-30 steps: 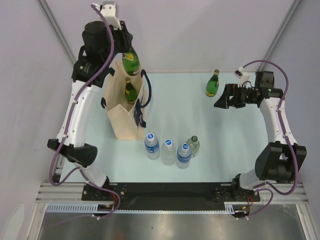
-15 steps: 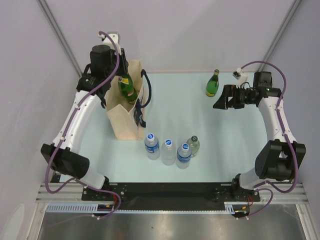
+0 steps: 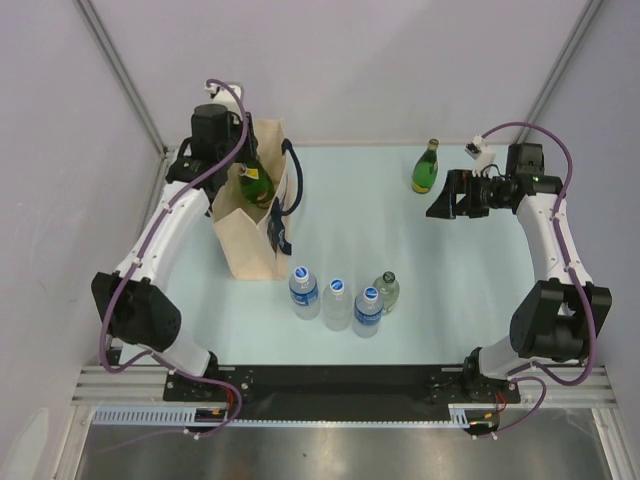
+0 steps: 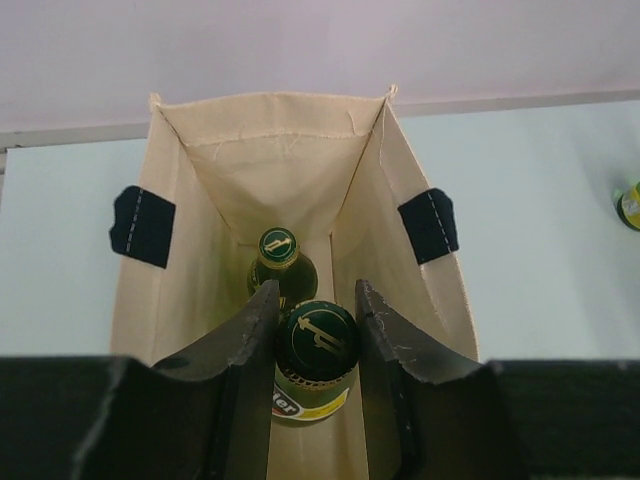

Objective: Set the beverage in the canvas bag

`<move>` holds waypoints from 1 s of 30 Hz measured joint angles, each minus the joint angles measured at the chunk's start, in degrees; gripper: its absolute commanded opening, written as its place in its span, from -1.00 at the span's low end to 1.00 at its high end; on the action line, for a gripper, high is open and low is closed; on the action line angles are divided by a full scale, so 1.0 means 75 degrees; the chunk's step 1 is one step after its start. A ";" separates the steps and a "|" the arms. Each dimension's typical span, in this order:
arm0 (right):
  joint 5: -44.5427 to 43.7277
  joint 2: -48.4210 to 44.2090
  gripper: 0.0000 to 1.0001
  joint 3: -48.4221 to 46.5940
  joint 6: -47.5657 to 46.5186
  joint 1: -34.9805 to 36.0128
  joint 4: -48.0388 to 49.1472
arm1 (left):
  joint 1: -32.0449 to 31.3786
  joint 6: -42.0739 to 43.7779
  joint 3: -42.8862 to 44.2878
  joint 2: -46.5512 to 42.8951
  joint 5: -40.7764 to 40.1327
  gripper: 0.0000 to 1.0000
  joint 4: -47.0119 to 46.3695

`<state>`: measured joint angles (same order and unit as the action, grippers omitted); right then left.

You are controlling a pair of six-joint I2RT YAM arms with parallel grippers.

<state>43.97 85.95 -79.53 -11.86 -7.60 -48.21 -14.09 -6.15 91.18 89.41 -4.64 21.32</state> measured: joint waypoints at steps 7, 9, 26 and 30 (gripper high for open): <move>-0.0009 0.0006 1.00 0.0000 -0.0003 0.0000 -0.0003 | 0.0096 -0.0061 -0.0318 0.0586 0.0277 -1.00 -0.0318; -0.0017 0.0020 0.99 0.0000 -0.0006 0.0000 -0.0003 | 0.0114 -0.0061 -0.0318 0.0778 0.0446 -1.00 -0.0385; -0.0140 0.0108 0.99 0.0000 -0.0029 -0.0003 -0.0029 | 0.0128 -0.0175 -0.0149 0.1985 0.1480 -0.99 -0.0863; -0.0140 0.0111 1.00 0.0000 -0.0029 -0.0009 -0.0029 | 0.0131 -0.0172 0.0038 0.2209 0.1530 -0.99 -0.0901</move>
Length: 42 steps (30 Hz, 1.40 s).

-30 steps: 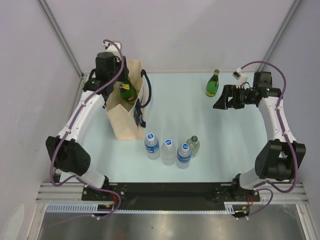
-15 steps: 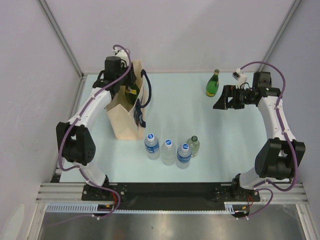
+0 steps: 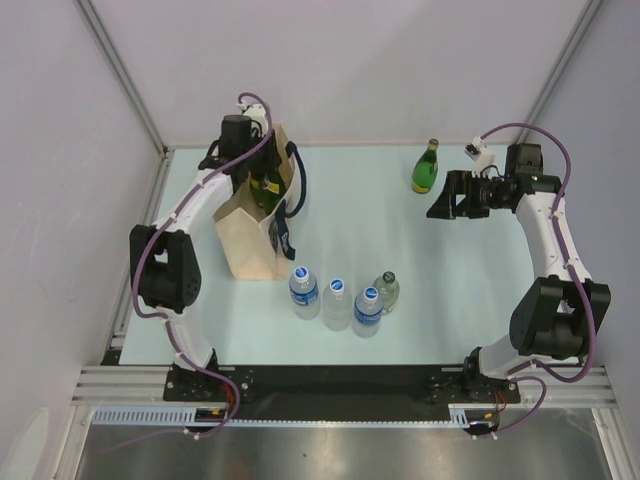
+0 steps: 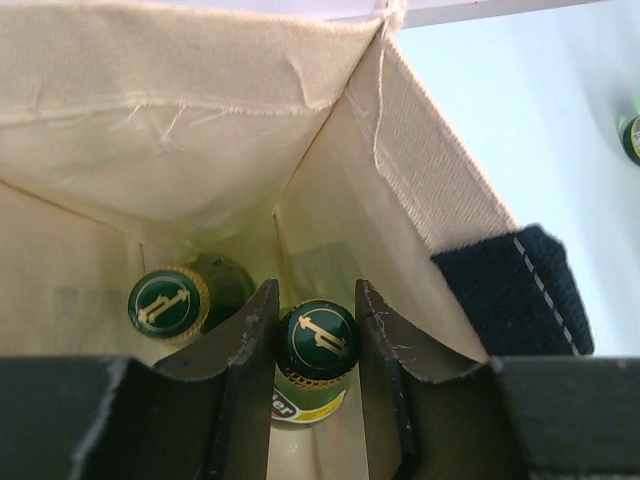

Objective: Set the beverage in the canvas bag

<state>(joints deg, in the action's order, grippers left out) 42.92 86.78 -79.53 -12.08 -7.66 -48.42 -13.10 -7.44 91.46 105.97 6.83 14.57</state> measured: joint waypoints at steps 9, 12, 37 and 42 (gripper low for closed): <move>-0.0003 0.0000 0.99 0.0000 -0.0003 -0.0032 -0.0003 | 0.0003 0.0000 0.0519 0.0484 0.0128 -0.99 -0.0146; -0.0006 0.0000 1.00 0.0000 -0.0009 -0.0055 -0.0006 | 0.0003 -0.0003 0.0638 0.0586 0.0143 -1.00 -0.0251; -0.0017 0.0108 1.00 0.0000 -0.0041 -0.0041 -0.0114 | 0.0204 0.0329 -0.0731 -0.0347 0.0294 -1.00 -0.1075; -0.0017 0.0108 1.00 0.0000 -0.0058 -0.0038 -0.0131 | 0.0329 0.0326 -0.0810 -0.0423 0.0332 -0.99 -0.1096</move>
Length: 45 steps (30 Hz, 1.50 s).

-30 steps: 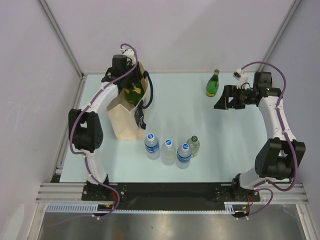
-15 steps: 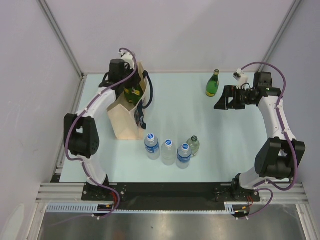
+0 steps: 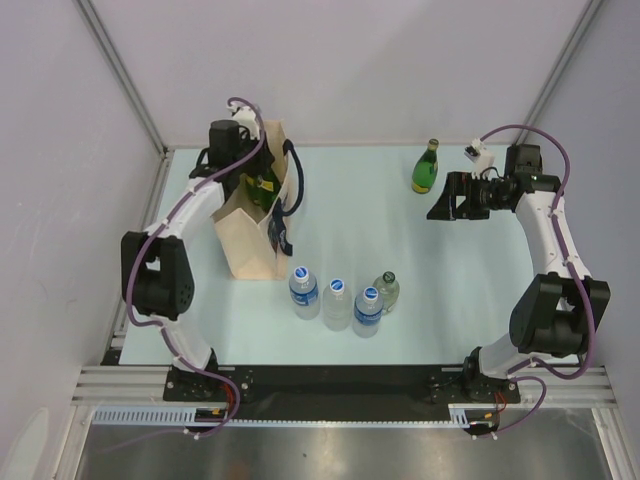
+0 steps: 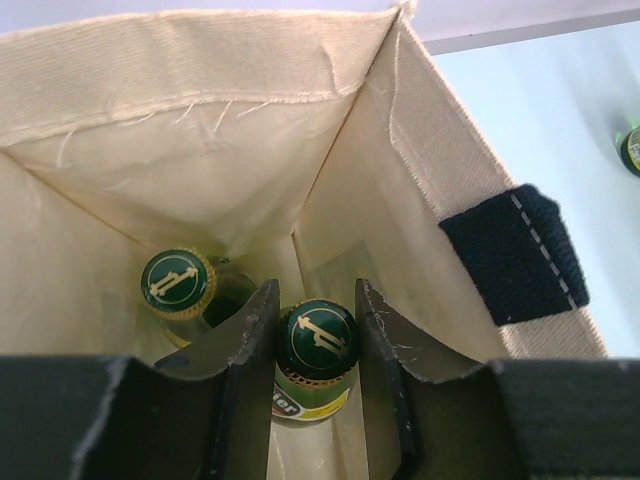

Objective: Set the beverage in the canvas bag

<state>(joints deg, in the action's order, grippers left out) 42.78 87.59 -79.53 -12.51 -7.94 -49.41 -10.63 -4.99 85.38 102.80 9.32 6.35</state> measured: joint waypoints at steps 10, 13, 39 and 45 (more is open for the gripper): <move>0.0000 0.0000 0.99 0.0000 -0.0009 0.0000 -0.0006 | 0.0149 0.0038 -0.1381 -0.0813 0.0035 -1.00 -0.0685; -0.0003 0.0000 0.99 0.0000 -0.0020 0.0006 -0.0006 | 0.0160 0.0079 -0.1786 -0.1023 0.0015 -0.99 -0.0790; 0.0000 0.0000 0.99 0.0000 -0.0023 0.0082 -0.0006 | 0.0160 0.0213 -0.2556 -0.1612 0.0044 -1.00 -0.0743; 0.0000 0.0000 0.99 0.0000 -0.0023 0.0105 -0.0003 | 0.0160 0.0189 -0.2084 -0.1617 0.0012 -1.00 -0.0385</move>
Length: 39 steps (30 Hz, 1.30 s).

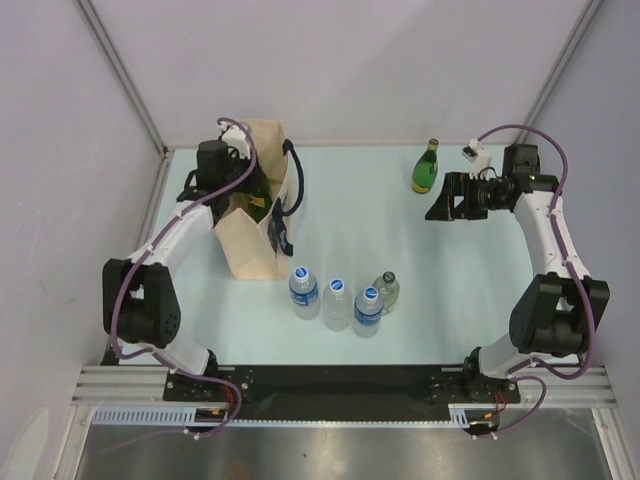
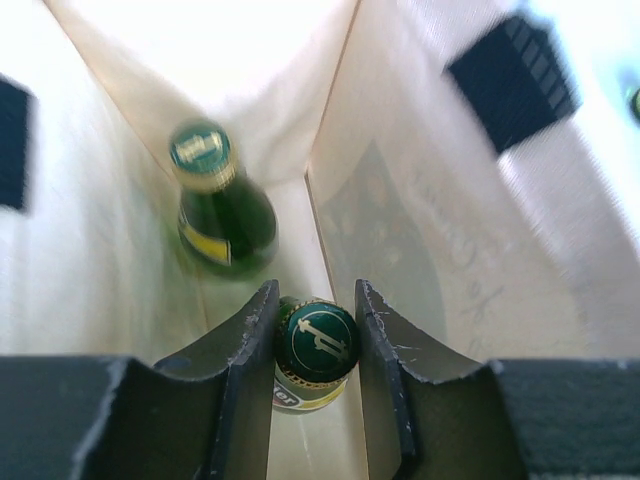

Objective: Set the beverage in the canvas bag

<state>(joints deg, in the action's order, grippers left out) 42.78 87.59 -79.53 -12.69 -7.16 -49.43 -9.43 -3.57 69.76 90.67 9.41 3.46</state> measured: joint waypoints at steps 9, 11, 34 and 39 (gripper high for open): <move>0.0000 0.0000 1.00 0.0000 0.0000 0.0012 -0.0003 | 0.0000 -0.0079 0.0807 0.0041 -0.0032 -1.00 0.0026; 0.0003 0.0000 1.00 0.0000 0.0000 0.0012 0.0000 | 0.0000 -0.0102 0.0950 0.0090 -0.0032 -1.00 0.0026; 0.0000 0.0003 0.99 0.0000 -0.0009 0.0026 -0.0006 | -0.0119 -0.0140 0.1431 0.1460 0.0064 -1.00 0.0035; 0.0000 0.0009 0.99 0.0000 -0.0020 0.0026 -0.0009 | -0.0178 -0.0128 0.1247 0.1478 0.0064 -0.88 -0.0224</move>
<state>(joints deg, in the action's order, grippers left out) 42.78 87.66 -79.53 -12.84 -6.96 -49.50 -10.76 -4.54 79.11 101.75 9.89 1.78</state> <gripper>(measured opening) 0.994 0.372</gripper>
